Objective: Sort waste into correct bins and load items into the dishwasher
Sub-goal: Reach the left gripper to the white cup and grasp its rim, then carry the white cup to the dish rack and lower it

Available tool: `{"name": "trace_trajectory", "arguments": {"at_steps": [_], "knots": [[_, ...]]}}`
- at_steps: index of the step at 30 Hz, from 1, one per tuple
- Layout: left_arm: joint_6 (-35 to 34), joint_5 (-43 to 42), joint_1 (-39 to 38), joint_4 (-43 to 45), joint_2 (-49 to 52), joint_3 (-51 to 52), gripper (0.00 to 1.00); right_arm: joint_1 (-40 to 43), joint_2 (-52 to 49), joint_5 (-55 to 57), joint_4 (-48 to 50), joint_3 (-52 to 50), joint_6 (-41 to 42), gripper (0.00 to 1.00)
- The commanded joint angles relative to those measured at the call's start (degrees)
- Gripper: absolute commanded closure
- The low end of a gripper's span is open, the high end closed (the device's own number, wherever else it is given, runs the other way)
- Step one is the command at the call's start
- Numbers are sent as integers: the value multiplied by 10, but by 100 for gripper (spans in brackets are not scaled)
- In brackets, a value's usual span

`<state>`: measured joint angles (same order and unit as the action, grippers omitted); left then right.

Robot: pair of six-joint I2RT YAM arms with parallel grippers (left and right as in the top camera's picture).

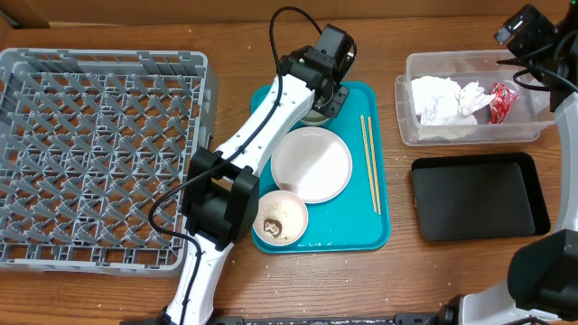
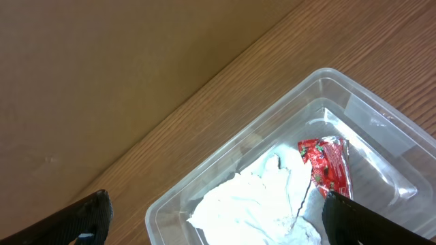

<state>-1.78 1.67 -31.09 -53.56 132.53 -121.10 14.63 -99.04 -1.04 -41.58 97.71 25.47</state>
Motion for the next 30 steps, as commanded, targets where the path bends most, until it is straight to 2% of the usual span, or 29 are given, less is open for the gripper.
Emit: {"name": "trace_trajectory", "arguments": {"at_steps": [1,5,11,14,16,18,21,25,30], "knots": [[-10,-4,4,-1,3,6,63,1,10,6,3,6,3,0],[-10,36,4,1,10,7,62,1,10,5,3,6,3,0],[-10,45,4,7,27,7,65,1,10,6,3,6,3,0],[-10,45,4,16,27,7,71,1,10,6,3,6,3,0],[-10,45,4,18,27,7,80,1,10,6,3,6,3,0],[-10,45,4,17,27,5,95,1,10,5,3,6,3,0],[-15,45,4,10,27,-10,96,1,10,5,3,6,3,0],[-43,45,6,-28,23,-76,96,1,10,5,3,6,3,0],[-81,45,25,-103,10,-209,96,1,10,6,3,6,3,0]]}}
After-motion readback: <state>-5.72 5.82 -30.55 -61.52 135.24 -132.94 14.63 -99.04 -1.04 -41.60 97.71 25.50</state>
